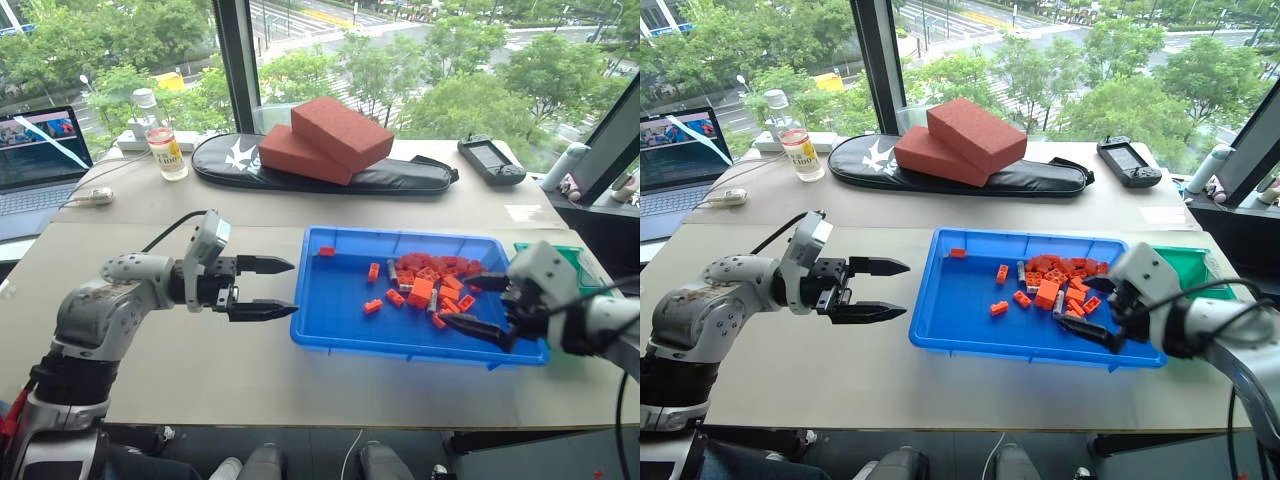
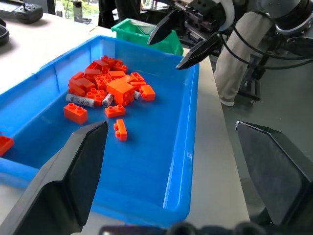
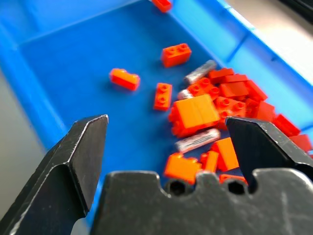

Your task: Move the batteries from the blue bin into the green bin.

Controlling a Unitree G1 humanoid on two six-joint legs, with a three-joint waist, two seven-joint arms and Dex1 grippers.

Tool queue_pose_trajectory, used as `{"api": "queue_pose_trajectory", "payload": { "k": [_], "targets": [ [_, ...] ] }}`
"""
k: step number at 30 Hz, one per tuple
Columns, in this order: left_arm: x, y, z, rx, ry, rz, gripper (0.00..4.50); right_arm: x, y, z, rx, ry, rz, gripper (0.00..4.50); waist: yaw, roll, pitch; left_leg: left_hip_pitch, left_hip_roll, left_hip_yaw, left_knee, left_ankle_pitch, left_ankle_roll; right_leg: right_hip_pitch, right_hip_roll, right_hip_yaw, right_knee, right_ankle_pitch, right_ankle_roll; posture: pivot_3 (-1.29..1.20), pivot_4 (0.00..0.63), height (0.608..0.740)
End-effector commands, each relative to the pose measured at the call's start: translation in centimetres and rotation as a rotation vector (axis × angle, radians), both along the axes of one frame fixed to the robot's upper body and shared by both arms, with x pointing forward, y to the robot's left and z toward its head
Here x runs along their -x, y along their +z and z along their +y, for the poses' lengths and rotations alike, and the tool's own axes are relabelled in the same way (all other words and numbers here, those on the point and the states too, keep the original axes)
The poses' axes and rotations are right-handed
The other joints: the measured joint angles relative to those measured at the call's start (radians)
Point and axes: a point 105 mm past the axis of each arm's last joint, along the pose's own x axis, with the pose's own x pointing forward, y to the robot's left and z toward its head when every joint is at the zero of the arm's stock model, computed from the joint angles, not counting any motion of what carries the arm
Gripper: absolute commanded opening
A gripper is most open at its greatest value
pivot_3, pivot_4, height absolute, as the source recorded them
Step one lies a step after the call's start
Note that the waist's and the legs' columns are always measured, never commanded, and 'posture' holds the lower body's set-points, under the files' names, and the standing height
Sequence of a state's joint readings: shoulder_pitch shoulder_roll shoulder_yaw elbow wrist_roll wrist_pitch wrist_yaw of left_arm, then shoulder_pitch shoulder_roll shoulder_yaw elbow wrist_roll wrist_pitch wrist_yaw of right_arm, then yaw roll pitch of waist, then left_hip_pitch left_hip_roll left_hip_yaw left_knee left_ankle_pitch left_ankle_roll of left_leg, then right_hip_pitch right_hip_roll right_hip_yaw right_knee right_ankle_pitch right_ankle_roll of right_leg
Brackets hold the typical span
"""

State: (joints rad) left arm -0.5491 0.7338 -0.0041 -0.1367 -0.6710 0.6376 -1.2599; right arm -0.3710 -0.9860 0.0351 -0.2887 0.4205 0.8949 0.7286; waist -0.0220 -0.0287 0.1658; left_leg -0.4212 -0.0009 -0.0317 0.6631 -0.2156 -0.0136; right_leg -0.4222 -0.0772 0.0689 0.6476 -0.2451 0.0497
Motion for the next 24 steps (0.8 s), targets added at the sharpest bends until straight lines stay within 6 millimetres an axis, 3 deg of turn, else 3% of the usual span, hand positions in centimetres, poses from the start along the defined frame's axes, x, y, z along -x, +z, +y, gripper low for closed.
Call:
{"api": "queue_pose_trajectory", "payload": {
  "k": [1,9,19,24],
  "targets": [
    [0.2,0.7,-0.2,0.007,-0.016,-0.038,4.50,-0.5,0.5,0.2,0.038,0.035,-0.024,4.47,0.001,0.000,0.000,-0.001,0.000,0.000,0.000,0.000,0.000,0.000,0.000,0.000,0.000,0.000,0.000,0.00,0.150,0.740],
    [0.4,0.7,-0.1,0.005,-0.007,-0.040,4.50,-1.4,1.2,1.8,0.018,0.108,-0.046,4.47,0.000,0.000,0.000,0.000,0.000,0.000,0.001,0.000,0.000,0.000,0.000,0.000,0.000,0.000,0.000,0.00,0.150,0.740],
    [0.4,0.6,-0.1,0.003,0.008,-0.035,4.50,-3.1,0.2,3.0,-0.006,0.110,-0.047,4.47,0.001,0.000,0.000,0.000,0.000,0.000,0.002,0.000,0.000,0.000,0.000,0.000,0.001,0.000,0.000,0.00,0.150,0.740],
    [0.5,0.8,-0.1,0.005,0.012,-0.036,4.50,-3.0,-0.4,3.1,0.008,0.133,-0.032,4.47,0.001,0.000,0.000,0.000,0.000,0.000,0.002,0.000,0.000,0.000,0.000,0.000,0.001,0.000,0.000,0.00,0.150,0.740]
  ]
}}
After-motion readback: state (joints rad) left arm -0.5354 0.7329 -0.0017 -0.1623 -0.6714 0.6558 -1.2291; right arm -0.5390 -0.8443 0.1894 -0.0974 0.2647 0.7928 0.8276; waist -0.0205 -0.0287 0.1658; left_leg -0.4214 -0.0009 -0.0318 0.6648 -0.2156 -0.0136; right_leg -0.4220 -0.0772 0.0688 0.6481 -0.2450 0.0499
